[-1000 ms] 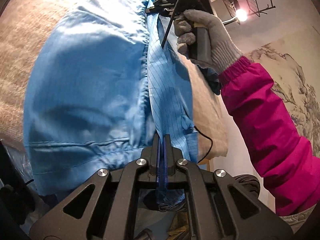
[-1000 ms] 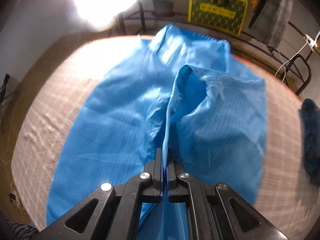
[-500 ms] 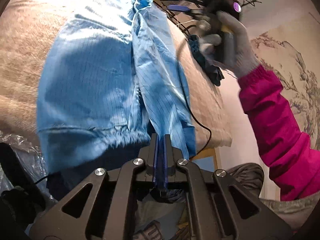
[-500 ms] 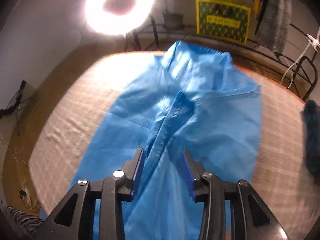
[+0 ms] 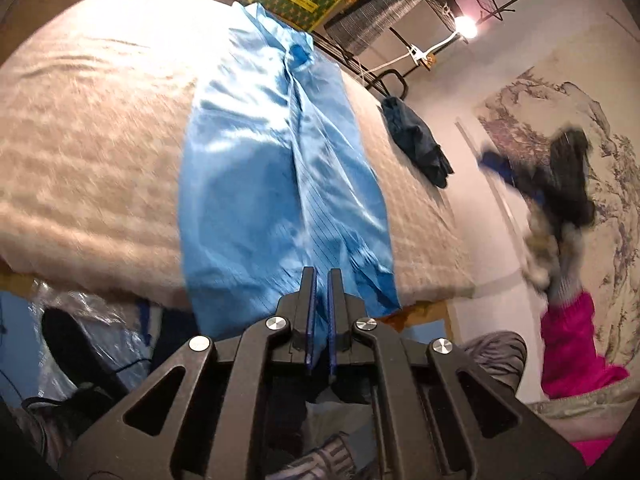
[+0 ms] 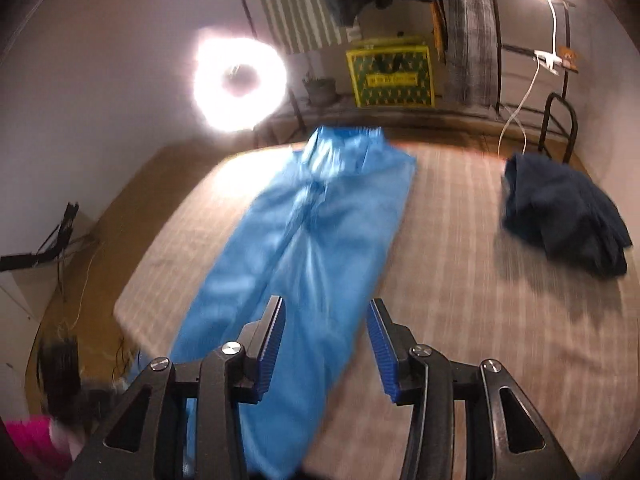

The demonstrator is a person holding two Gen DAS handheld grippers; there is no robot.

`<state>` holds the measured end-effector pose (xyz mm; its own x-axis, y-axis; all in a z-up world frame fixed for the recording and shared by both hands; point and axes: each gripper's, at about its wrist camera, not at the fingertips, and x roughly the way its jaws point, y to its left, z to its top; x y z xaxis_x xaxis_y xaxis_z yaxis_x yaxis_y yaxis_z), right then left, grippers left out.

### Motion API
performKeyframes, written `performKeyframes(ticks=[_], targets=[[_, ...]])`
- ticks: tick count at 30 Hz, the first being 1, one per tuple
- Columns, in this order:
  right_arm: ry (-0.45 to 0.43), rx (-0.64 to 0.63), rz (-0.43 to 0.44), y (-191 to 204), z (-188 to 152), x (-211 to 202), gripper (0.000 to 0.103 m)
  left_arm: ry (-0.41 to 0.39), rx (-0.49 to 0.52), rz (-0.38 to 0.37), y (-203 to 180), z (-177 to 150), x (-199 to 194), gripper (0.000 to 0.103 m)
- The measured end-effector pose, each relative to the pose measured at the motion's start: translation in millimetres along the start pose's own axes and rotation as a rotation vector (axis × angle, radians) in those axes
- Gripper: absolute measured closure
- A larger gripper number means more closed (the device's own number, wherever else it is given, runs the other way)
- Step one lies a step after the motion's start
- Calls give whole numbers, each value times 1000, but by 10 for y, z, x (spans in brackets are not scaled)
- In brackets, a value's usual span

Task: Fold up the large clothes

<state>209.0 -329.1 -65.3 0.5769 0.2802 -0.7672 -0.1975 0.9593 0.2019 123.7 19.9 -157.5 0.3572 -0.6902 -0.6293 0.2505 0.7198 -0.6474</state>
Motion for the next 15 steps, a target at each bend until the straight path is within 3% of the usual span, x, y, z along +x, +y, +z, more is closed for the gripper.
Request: performKeyframes(ticks=[5,9,12,15], targets=[[90,-4,16,203,-625,209,65,34,32,-3,-45,225,171,101],[171,-6,30,366,-932,650,72,80,29,-28,-101,364,427,101],[185,9,27,515,-1106,927,72,101,35,-34,-147,402,573,101],[268,-57,84,817,-1358,1181,73,109,47,-20,-167,412,649,101]])
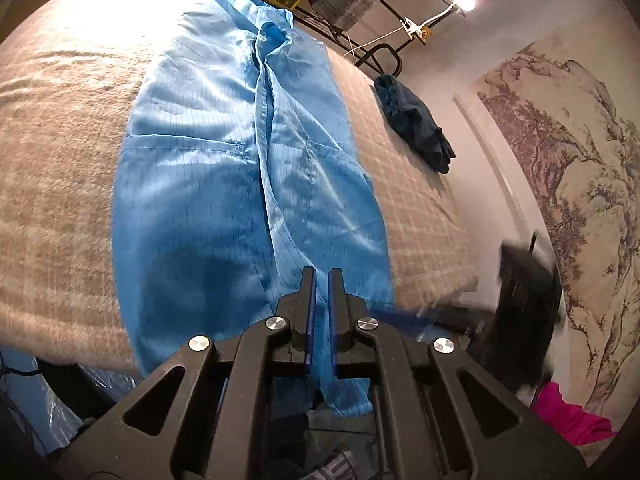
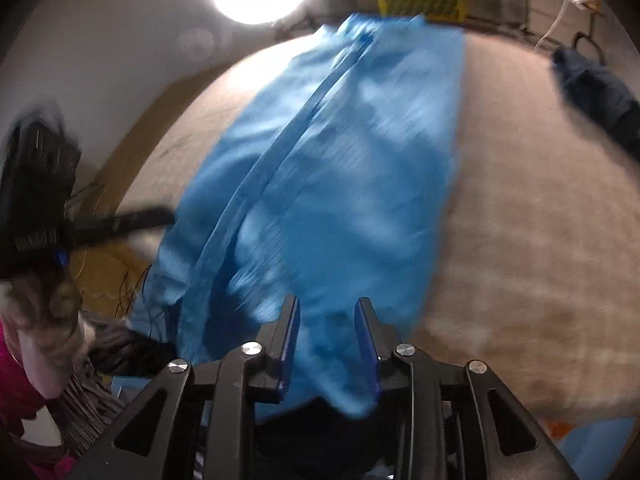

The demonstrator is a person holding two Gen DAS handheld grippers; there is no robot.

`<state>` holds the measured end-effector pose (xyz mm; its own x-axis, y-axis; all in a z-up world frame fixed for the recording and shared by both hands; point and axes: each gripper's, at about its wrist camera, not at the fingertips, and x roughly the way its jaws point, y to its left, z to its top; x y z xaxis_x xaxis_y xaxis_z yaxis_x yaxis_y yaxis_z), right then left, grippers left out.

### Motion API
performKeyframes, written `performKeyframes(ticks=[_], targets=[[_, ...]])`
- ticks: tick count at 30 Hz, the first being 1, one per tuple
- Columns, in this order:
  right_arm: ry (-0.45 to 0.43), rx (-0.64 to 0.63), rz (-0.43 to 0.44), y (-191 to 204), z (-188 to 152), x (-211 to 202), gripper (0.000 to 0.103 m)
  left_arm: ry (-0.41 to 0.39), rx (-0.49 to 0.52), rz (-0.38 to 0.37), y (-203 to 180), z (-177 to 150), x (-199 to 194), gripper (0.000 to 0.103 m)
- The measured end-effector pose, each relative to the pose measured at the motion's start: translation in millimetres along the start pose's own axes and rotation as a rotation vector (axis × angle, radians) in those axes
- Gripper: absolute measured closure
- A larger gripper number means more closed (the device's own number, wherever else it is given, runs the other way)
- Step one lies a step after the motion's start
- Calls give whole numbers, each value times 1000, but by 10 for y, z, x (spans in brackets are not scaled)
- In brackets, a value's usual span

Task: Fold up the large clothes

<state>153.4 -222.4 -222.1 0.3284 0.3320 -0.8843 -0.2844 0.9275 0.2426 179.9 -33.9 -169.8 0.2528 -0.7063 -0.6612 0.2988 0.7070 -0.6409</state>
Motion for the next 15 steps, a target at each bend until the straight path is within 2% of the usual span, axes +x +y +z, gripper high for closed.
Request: performKeyframes(ticks=[3,5,6,7,9,12,15], targets=[[73,-104,2,246,-158,132,73,13,-16,7,66,6,44,101],[64,-115,30,239,-207,25,73,21,-30,4,105,13,66,99],[46,-97,43,180,-218,-66,72,24,-42,0,127,16,73,92],[27,-80,47,114,-229,-156,71,24,-52,-8,136,29,80,77],[-26,-34,25,-78,-246,-362,61,11,-63,-26,124,57,84,56],[-70,34,-34,-321,-261,-517,40,16,-40,-35,39,108,147,56],[-68,109,-54,-538,-224,-474,40,52,-34,-45,15,137,320,56]])
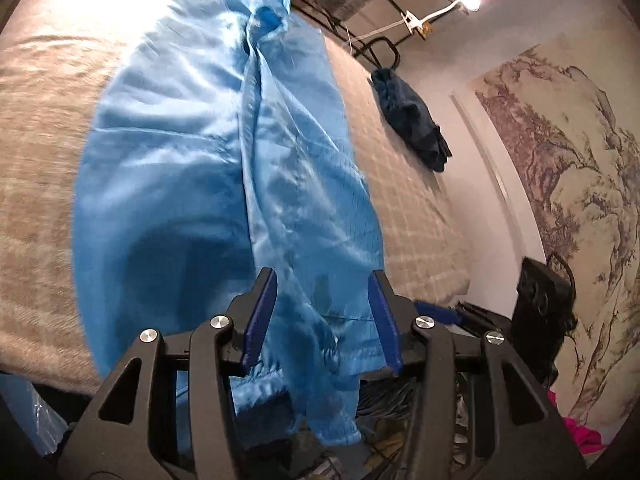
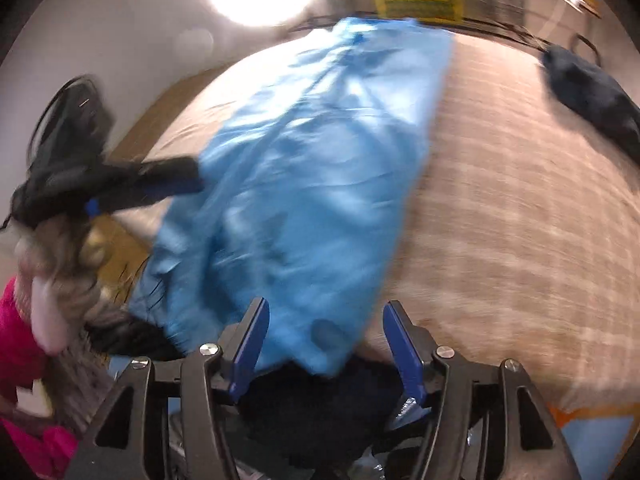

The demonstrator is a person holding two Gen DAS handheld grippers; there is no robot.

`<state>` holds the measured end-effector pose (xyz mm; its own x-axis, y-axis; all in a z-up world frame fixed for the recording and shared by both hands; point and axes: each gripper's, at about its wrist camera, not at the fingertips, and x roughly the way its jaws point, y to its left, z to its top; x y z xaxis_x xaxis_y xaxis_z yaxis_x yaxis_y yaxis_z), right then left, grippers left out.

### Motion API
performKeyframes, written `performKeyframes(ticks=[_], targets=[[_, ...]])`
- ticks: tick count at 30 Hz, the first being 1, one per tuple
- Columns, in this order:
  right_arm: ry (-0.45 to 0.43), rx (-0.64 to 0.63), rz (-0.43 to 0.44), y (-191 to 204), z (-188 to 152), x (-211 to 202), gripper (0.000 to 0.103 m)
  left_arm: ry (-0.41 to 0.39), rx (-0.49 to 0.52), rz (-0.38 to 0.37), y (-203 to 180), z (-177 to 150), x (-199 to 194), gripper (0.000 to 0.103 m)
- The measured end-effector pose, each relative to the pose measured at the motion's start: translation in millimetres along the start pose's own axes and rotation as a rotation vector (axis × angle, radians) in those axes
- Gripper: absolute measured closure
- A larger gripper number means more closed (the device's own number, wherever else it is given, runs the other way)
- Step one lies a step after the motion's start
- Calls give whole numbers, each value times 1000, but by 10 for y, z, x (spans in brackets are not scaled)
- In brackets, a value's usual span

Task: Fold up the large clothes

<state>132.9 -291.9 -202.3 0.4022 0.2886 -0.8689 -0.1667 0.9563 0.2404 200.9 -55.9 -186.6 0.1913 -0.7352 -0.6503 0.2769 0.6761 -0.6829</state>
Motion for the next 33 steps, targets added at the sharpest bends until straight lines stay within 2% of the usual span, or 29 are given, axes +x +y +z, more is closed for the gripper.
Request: performKeyframes(ticks=[2,3,4,11,15,18,22,27,31,33], targets=[[10,21,-10,-90,57,83,41,25,16,24,9,-9,106,66],[15,25,-19,-116,73,125,42,33,24,36,13,-21,146,88],[15,28,-28,-148,97,155,42,44,31,51,37,-41,188,98],[-69,65,-26,-248,594,82,42,32,-3,43,221,-141,168,102],[-118,62,0,-210,1151,118,39,25,-2,38,233,-175,156,102],[-125,51,7,-107,1663,379,36,9,-20,27,234,-183,157,102],[-102,64,-12,-18,2163,802,34,27,-30,0,216,-159,195,102],[-43,126,-16,17,2627,1269,33,23,40,-15,76,-162,222,102],[-9,102,-84,107,2841,1556,32,43,82,-57,-69,-211,253,102],[12,57,-172,191,2874,1695,34,53,112,-59,-145,-244,276,102]])
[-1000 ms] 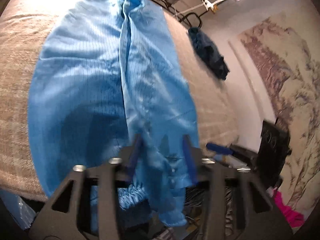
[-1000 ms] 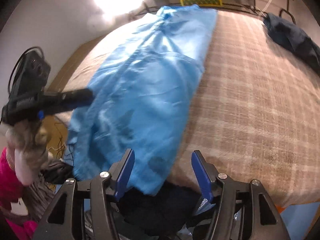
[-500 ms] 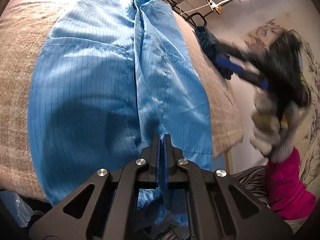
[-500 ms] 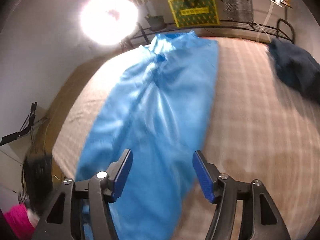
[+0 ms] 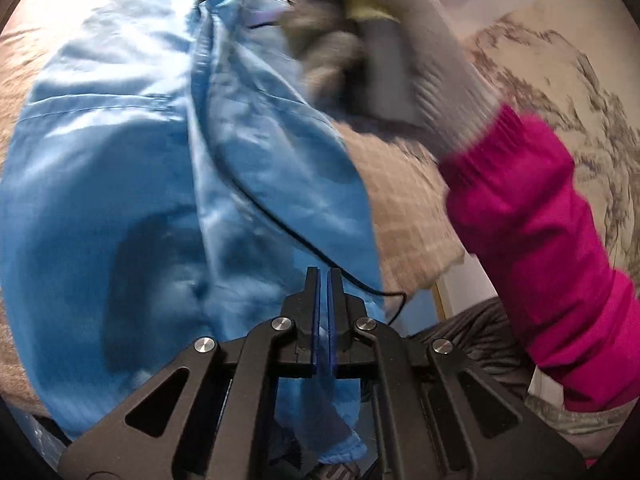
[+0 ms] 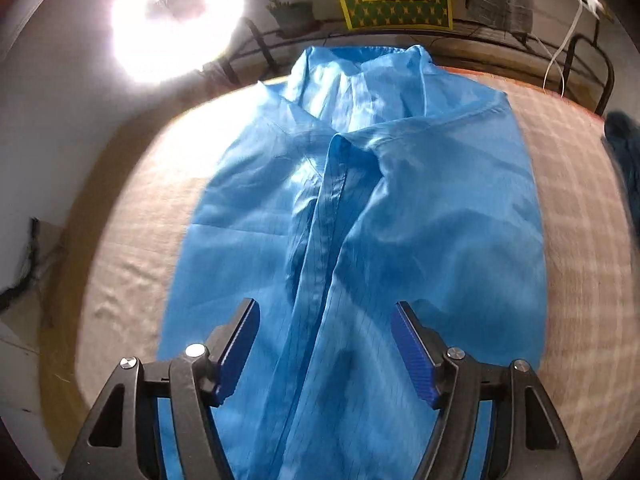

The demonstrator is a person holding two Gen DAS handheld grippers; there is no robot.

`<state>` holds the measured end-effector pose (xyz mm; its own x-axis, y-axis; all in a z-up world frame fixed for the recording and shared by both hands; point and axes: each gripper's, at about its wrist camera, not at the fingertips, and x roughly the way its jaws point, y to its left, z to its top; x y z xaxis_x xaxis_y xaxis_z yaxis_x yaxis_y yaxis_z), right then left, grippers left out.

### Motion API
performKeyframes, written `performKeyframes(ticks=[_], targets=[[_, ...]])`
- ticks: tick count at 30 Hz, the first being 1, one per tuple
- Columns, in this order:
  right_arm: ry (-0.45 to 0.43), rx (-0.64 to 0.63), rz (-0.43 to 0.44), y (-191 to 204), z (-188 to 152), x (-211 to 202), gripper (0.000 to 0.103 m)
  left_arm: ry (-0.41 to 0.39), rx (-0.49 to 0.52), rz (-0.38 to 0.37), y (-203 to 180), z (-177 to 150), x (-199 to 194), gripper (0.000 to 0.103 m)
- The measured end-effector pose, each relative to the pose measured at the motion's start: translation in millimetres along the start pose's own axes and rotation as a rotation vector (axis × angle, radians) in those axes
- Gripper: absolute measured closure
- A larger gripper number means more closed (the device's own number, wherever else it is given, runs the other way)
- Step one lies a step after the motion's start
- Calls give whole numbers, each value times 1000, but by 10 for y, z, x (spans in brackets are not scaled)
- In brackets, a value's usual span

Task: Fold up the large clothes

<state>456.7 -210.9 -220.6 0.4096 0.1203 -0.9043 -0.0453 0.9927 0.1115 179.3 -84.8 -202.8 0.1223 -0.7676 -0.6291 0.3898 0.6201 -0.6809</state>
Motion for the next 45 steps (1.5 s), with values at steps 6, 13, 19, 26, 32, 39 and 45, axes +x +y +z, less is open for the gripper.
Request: performKeyframes(ticks=[6,13,19,26,32,39,45], targets=[[65,-10,-25,-22,-31,208,81,-14,8,3,-64,-7,-66,102],[-2,62,135,-297,-78,29,103,-86,-9,29,57,18,-356,102],[-69,-4,215,-178,-145,-236,103,-156,-65,37,223,79,-542,102],[-46,-242,209,453,-261,-52,103,-208,-88,75,330,146,-663,102],[-20,-122,154,235,-150,204,103,-214,-111,81,408,150,-683,102],[-33,-169,197,257,-85,-21,71,-220,-98,91,360,150,-698,102],[-118,-171,297,113,-383,-876,68,-269,-81,131,350,76,-928,102]])
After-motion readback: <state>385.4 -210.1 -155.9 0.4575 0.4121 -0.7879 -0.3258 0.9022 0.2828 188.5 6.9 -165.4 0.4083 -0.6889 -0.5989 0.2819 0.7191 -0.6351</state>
